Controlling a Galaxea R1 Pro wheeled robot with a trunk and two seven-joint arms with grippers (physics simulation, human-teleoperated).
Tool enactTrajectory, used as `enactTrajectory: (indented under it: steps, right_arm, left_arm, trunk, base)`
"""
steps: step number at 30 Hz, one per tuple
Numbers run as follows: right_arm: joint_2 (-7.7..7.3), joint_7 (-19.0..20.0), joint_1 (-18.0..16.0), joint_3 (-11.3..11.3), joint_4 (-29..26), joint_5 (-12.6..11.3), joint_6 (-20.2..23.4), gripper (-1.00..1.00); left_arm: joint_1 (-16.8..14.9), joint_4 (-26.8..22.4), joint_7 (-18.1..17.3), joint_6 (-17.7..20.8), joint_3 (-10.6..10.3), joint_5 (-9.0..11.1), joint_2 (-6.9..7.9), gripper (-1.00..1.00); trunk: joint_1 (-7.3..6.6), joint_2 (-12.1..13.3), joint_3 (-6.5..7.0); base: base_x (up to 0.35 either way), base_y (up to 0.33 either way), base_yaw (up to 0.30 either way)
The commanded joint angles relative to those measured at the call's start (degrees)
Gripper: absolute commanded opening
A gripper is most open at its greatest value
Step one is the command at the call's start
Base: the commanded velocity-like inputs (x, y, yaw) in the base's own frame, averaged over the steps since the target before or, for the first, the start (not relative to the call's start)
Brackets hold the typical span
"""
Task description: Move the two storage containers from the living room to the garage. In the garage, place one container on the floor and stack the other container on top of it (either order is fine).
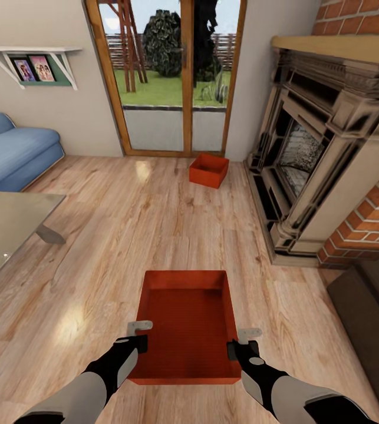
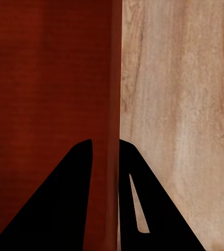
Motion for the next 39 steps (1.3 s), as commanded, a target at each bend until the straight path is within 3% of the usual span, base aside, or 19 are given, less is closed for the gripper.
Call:
enactTrajectory:
  steps: [1,7,31,39]
  right_arm:
    - [0.02,-0.12,0.0,-1.5,0.15,0.47,-0.05,-1.0]
    - [0.05,-0.12,0.0,-1.5,0.18,0.47,-0.05,-1.0]
    - [0.06,-0.21,0.0,-1.5,0.17,0.38,-0.14,-1.0]
    - [0.06,-0.29,0.0,-1.5,0.18,0.38,-0.14,-1.0]
  left_arm:
    - [-0.03,-0.29,1.06,-0.66,1.42,-1.43,0.0,-1.0]
    - [-0.03,0.2,1.1,-2.84,1.38,-1.37,0.0,-1.0]
    - [-0.03,0.34,1.1,-2.8,1.57,-1.25,0.02,-1.0]
    - [-0.03,0.26,1.1,-2.8,1.63,-1.25,0.02,-1.0]
  trunk:
    - [-0.23,0.39,0.14]
    - [-1.54,2.8,1.22]
    - [-6.81,12.42,5.56]
    - [-8.57,15.63,7.57]
  base:
    - [0.0,0.0,0.0]
    - [0.0,0.0,0.0]
    - [0.0,0.0,0.0]
    - [0.0,0.0,0.0]
